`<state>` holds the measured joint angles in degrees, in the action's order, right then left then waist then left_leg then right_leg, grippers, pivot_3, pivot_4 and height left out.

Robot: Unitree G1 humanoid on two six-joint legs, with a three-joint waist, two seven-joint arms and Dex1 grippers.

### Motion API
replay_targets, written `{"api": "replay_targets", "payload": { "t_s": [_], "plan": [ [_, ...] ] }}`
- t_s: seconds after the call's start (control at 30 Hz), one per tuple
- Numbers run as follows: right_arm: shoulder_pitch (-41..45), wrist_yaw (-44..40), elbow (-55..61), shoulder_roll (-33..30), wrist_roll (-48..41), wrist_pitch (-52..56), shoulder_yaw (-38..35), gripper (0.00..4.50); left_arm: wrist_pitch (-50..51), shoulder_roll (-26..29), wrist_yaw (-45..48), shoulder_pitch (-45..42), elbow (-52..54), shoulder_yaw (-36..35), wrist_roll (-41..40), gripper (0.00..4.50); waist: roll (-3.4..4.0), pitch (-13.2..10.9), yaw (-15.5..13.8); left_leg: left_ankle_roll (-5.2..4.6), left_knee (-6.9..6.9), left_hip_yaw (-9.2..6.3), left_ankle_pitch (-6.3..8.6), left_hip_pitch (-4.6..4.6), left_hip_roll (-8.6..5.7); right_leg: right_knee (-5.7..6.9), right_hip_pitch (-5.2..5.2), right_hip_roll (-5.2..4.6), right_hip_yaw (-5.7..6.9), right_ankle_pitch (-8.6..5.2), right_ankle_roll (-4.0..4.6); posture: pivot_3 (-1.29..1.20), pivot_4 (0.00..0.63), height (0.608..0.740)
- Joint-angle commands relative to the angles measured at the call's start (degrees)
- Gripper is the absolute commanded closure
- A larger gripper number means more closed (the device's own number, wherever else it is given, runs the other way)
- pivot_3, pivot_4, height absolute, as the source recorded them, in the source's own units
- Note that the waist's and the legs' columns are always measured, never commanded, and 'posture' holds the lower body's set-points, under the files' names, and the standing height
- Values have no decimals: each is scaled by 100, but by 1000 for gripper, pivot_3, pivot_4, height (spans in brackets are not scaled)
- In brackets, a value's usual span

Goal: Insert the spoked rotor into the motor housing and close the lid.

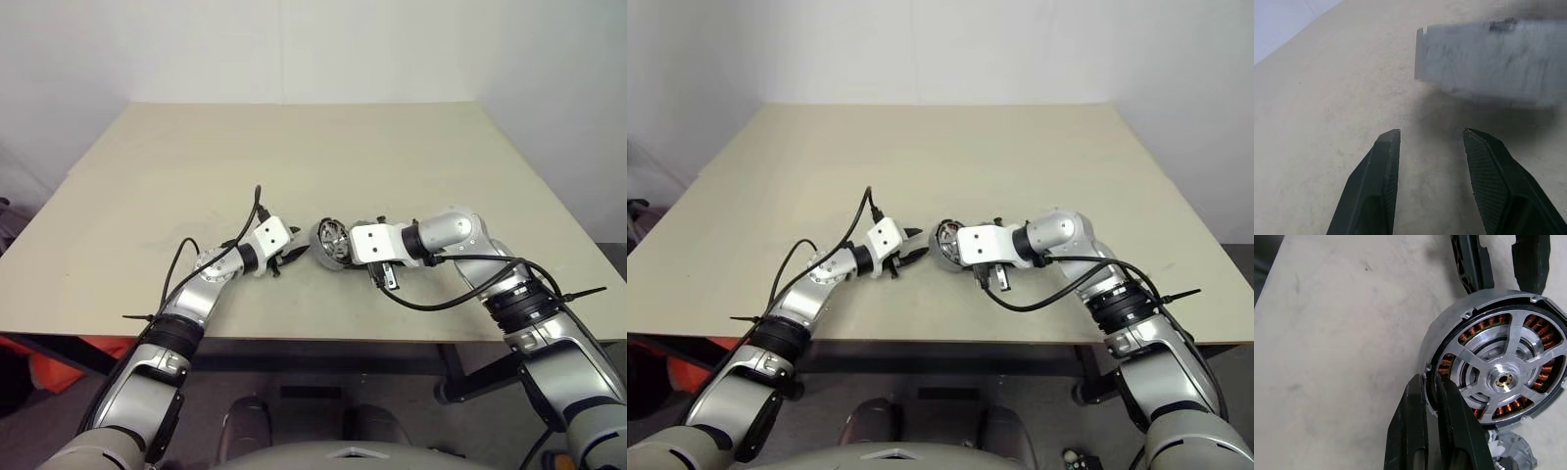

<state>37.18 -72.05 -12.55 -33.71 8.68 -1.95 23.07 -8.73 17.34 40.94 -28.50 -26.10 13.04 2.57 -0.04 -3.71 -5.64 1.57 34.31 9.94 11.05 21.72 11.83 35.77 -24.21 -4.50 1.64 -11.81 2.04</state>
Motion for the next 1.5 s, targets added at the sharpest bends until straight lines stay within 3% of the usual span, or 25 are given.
{"api": "replay_targets", "payload": {
  "t_s": [0.03,0.57,0.87,1.0,1.5],
  "plan": [
    [219,254,-73,174,65,26,-18,4499,-3,35,-51,-36,249,-109,-48,2362,0,0,3,1,0,0,-1,0,0,1,0,0,0,0,0,0,0,740],
    [512,614,-648,730,114,561,-101,4499,28,40,-78,7,297,-97,-19,2362,0,0,17,22,0,-1,-12,-36,2,9,25,11,-4,6,8,0,0,740],
    [608,852,-649,768,14,636,-248,1650,55,39,-82,18,305,-104,-2,2362,-1,0,4,23,-1,-2,-12,-34,1,8,25,10,-5,6,8,0,0,740],
    [600,829,-514,723,-151,722,-363,124,55,39,-73,16,295,-108,-1,2362,-1,0,0,22,-1,-2,-11,-33,1,6,25,9,-5,6,8,0,0,740],
    [429,993,-205,712,-431,978,-501,30,16,281,-33,45,244,-254,-7,2362,-1,0,9,23,-2,-2,-12,-34,1,6,25,11,-4,6,8,0,0,740]
  ]
}}
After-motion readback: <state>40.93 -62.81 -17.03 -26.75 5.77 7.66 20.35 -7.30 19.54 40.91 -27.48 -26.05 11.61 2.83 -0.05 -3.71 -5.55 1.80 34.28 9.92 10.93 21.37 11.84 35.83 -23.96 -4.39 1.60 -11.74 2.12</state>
